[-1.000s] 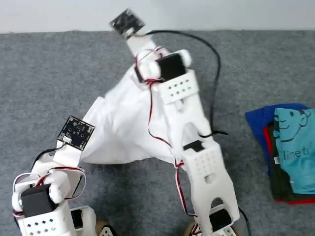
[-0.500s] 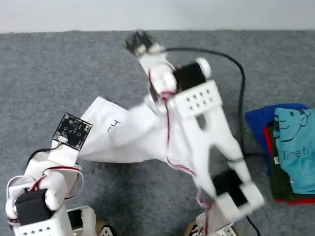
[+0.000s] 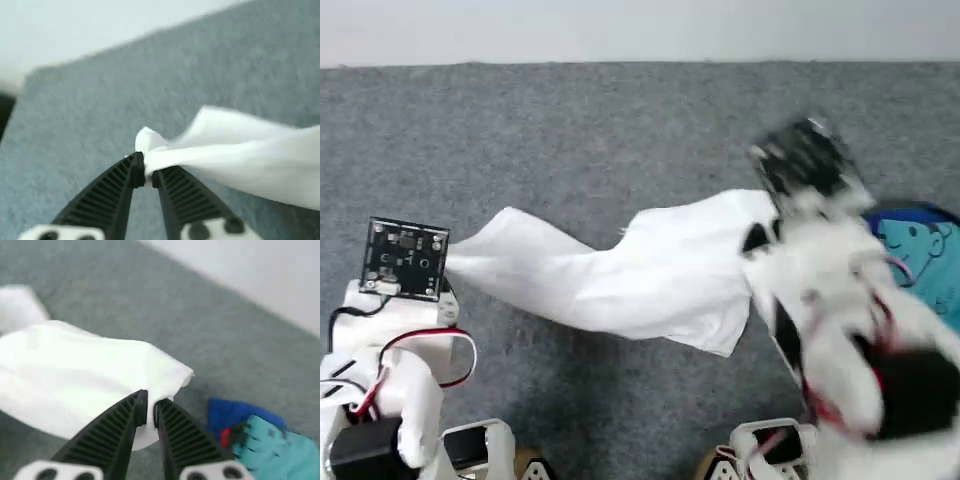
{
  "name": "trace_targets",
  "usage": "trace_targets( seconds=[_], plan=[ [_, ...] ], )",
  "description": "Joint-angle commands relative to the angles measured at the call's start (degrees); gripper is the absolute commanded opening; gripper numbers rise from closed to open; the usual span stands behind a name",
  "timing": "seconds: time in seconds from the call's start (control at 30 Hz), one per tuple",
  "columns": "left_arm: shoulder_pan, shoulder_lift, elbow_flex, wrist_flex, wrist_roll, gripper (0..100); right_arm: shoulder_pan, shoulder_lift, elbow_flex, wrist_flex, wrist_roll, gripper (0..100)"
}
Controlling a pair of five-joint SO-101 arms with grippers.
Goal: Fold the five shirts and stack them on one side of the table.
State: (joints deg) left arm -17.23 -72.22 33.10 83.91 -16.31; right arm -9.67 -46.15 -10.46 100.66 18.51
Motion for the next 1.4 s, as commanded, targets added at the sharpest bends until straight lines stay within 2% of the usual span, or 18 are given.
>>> trace_targets(
  seconds=[0.0,0.1,0.17,0.4,0.63,0.73,0.9,1.03,1.17,1.3,1.37],
  plan=[
    [0.0,-0.1,-2.2,-3.2,0.8,1,4.3,-7.7,-0.1,-0.3,0.2,1.0],
    [0.0,-0.4,-2.3,-5.5,0.9,1,6.7,-13.1,-0.1,-2.4,-0.2,1.0],
    [0.0,-0.4,-4.2,-6.2,1.0,1,8.9,-15.9,-0.1,-4.2,-3.0,1.0],
    [0.0,-0.4,-17.2,-8.2,7.7,1,16.8,-21.9,-0.6,-10.9,-5.9,0.9],
    [0.0,-0.4,-27.6,-7.9,7.8,1,24.8,-22.1,-12.2,-15.0,-5.9,0.9],
    [0.0,-0.4,-32.4,-6.0,7.8,1,28.0,-22.1,-16.0,-15.1,-6.0,0.9],
    [0.0,-0.4,-38.1,-0.9,9.1,1,29.4,-22.1,-18.5,-15.1,-6.0,0.9],
    [0.0,0.2,-37.3,-0.1,9.1,1,29.4,-20.0,-18.3,-15.0,-6.0,0.9],
    [0.0,0.2,-29.6,-2.0,9.0,1,29.1,-13.1,-18.3,-14.6,-6.1,0.9],
    [0.0,0.2,-16.3,-9.4,9.0,1,28.2,-5.1,-18.3,-15.1,-6.1,0.9],
    [0.0,0.3,-9.6,-14.9,9.0,1,24.6,-0.8,-18.3,-14.9,-6.1,0.9]
  ],
)
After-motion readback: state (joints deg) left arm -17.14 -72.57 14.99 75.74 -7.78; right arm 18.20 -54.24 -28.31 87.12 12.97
